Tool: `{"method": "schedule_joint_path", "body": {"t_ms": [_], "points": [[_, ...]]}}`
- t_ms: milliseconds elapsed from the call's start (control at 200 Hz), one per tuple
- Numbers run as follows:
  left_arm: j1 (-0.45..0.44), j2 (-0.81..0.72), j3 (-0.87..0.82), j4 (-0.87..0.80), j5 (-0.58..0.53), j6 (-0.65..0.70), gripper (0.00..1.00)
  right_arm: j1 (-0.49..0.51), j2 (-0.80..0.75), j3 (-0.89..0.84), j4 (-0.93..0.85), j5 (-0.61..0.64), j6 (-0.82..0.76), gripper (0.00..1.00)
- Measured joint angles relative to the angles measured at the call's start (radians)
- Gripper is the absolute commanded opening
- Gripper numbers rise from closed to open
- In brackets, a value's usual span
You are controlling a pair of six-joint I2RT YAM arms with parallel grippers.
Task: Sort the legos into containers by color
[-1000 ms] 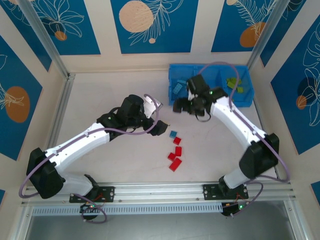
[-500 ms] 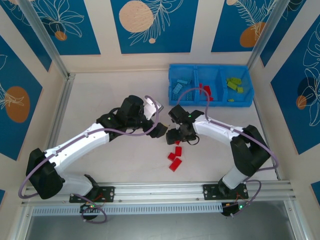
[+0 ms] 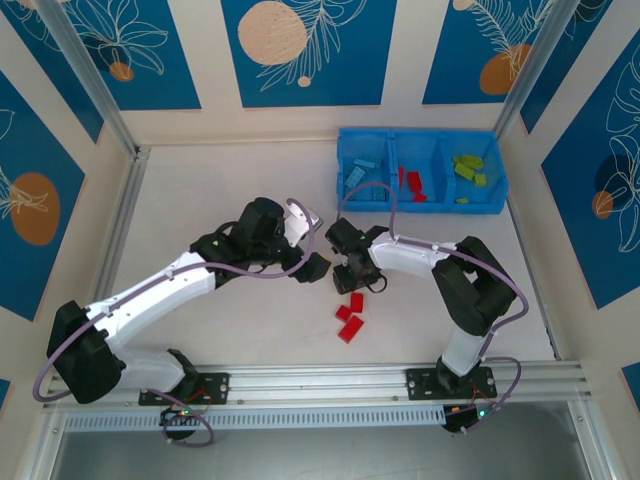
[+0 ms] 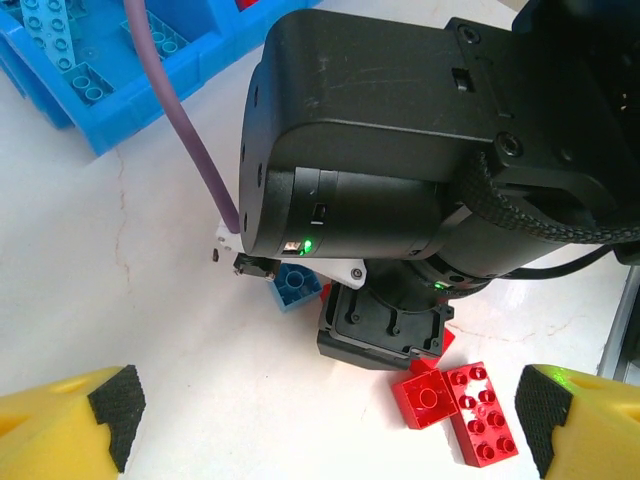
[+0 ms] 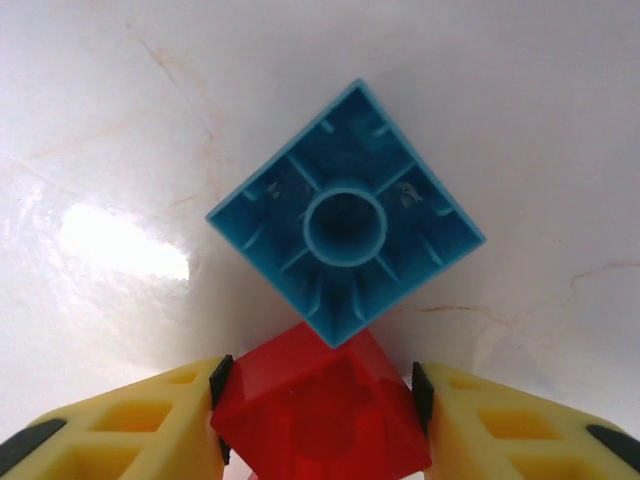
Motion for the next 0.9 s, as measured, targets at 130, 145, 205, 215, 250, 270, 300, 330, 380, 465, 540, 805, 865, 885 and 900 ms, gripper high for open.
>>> {"method": "schedule_joint_path", "body": {"t_ms": [130,145,205,215,250,270,300,330,380,465,540,805,865,885,900], "points": [[0.0,-0.001,-0.002,0.0,0.0,0.0,0.97,0.0,0.0,0.007,-0.005,0.0,0.018,0.39],[0.0,-0.001,-0.002,0.0,0.0,0.0,0.97,0.0,0.0,0.007,-0.005,0.0,0.018,0.39],[0.0,-0.001,-0.002,0.0,0.0,0.0,0.97,0.0,-0.002,0.007,-0.008,-0.001,0.029,0.38],[0.0,-0.001,-0.002,0.0,0.0,0.0,0.97,-0.001,-0.003,0.007,-0.009,0.0,0.032,0.39],[0.0,-0.001,-0.003,0.0,0.0,0.0,0.97,-0.003,-0.006,0.007,-0.012,-0.001,0.038,0.39],[0.0,-0.002,-0.004,0.0,0.0,0.0,0.97,-0.004,-0.009,0.007,-0.014,-0.002,0.042,0.38],[0.0,-0.002,-0.006,0.002,0.0,0.0,0.97,-0.006,-0.017,0.007,-0.018,-0.003,0.049,0.39],[0.0,-0.002,-0.008,0.001,0.0,-0.001,0.97,-0.01,-0.029,0.007,-0.024,-0.005,0.056,0.38],[0.0,-0.002,-0.01,0.002,0.0,-0.002,0.97,-0.021,-0.063,0.007,-0.036,-0.008,0.071,0.38],[0.0,-0.002,-0.013,0.005,0.0,-0.003,0.97,-0.05,-0.136,0.007,-0.054,-0.014,0.089,0.38],[0.0,-0.002,-0.013,0.005,0.0,-0.004,0.97,-0.103,-0.204,0.019,-0.087,-0.014,0.107,0.38],[0.0,-0.001,-0.01,0.008,0.01,-0.005,0.97,-0.501,-0.225,0.273,-0.142,-0.035,0.141,0.38],[0.0,0.002,-0.002,0.008,0.013,-0.006,0.97,-0.585,-0.172,0.371,-0.141,-0.042,0.15,0.39],[0.0,0.004,0.0,0.008,0.014,-0.008,0.97,-0.604,-0.151,0.402,-0.138,-0.042,0.153,0.38],[0.0,0.004,0.003,0.008,0.015,-0.008,0.97,-0.623,-0.13,0.434,-0.138,-0.046,0.156,0.38]]}}
